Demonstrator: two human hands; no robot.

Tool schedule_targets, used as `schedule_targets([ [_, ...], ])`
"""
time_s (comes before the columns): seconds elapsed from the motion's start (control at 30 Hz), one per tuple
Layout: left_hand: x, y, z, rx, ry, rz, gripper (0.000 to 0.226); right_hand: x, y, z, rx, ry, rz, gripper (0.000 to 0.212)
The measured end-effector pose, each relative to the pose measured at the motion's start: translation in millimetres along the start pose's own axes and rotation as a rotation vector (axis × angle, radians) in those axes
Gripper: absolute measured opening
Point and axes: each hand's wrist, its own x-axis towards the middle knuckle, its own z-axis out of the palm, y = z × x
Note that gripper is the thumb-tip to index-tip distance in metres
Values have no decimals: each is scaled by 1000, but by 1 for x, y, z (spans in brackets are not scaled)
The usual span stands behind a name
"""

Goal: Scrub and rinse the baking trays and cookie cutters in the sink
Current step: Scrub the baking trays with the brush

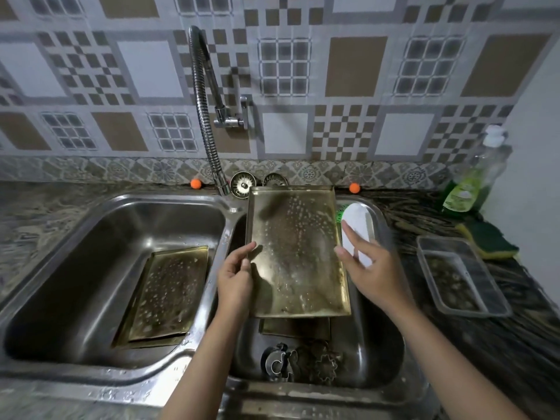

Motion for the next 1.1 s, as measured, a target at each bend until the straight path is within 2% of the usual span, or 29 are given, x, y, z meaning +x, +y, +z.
schedule_targets([
  [0.1, -6, -5, -2, -32, -13, -42, 37, -8, -4, -2, 25, 17, 39, 47],
  [0.27, -21, -10, 3, -4, -88, 37, 30, -21, 0, -6, 24, 6, 62, 45],
  [0.47, -32, -16, 14, 87, -122, -11, 30, -32, 4, -14, 220, 93, 111, 44],
  [0.57, -32, -28, 23, 376, -196, 45, 28, -32, 5, -15, 249, 152, 160, 48],
  [0.63, -36, -26, 31, 520, -273, 115, 43, -34, 3, -13, 218, 176, 151, 49],
  [0.73, -53, -1, 48, 418, -452, 121, 47, -38, -1, -9, 135, 191, 132, 51],
  [0.8, -69, 16, 61, 307, -615, 28, 49, -40, 0, -5, 131, 194, 158, 54],
  [0.87, -80, 22, 70, 221, -699, -53, 55, -41, 1, -1, 205, 169, 167, 55],
  [1.0, -86, 15, 77, 130, -678, 14, 96, -43, -3, 0, 539, 107, 229, 39],
  [1.03, -86, 14, 75, 98, -663, 3, 95, -42, -1, -2, 622, 119, 255, 34],
  [1.1, -84, 10, 71, 50, -614, -21, 78, -39, 6, -7, 736, 147, 274, 29],
])
